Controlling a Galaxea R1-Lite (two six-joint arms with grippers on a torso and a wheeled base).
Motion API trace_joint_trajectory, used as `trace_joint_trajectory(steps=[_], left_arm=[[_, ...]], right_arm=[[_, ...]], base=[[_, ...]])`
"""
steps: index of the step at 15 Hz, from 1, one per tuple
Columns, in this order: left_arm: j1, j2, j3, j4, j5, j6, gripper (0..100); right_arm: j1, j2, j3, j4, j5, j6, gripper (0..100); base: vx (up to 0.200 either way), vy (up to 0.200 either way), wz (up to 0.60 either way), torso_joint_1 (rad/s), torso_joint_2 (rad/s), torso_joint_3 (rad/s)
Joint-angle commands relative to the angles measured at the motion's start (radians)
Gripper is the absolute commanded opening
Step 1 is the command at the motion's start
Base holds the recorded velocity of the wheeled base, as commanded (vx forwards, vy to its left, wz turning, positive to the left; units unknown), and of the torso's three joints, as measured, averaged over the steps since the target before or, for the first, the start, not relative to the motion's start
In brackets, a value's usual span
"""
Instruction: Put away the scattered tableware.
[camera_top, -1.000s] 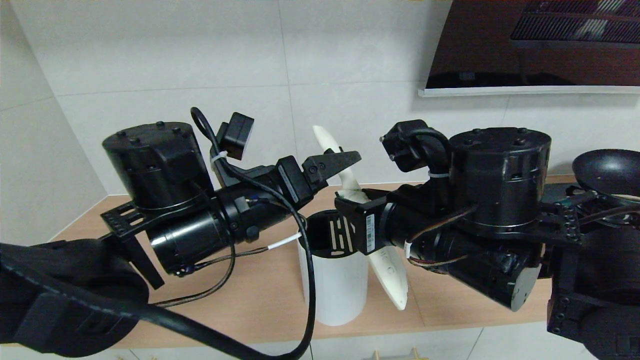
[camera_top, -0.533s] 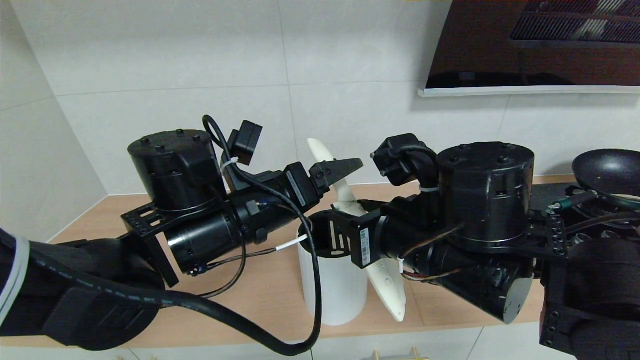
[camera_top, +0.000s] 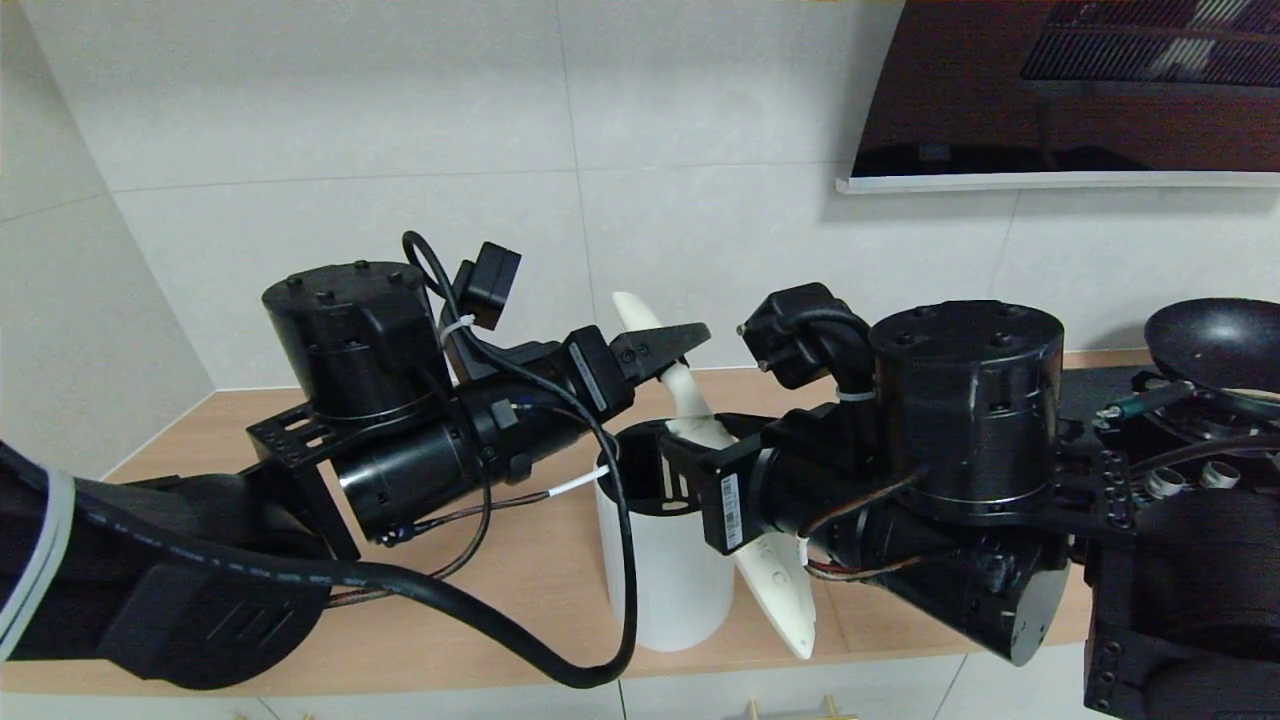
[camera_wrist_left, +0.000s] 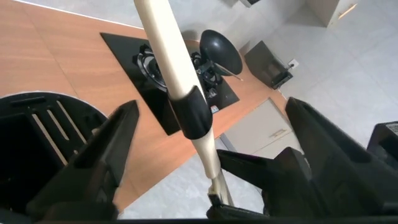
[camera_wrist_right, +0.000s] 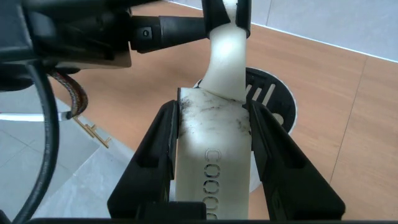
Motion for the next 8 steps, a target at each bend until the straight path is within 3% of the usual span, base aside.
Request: trace_joint_trajectory(steps=[1, 8], left_arm=[[0.000, 0.002, 0.000, 0.000, 0.000, -0.002, 0], [0.000, 0.007, 0.000, -0.016, 0.001, -0.002, 0]], right_arm=[[0.013, -0.002, 0.001, 0.000, 0.001, 0.001, 0], [0.022, -0.023, 0.011, -0.002, 0.001, 0.001, 0]], base=[[0.000, 0.000, 0.00, 0.000, 0.00, 0.000], [0.000, 0.000, 0.00, 0.000, 0.00, 0.000]])
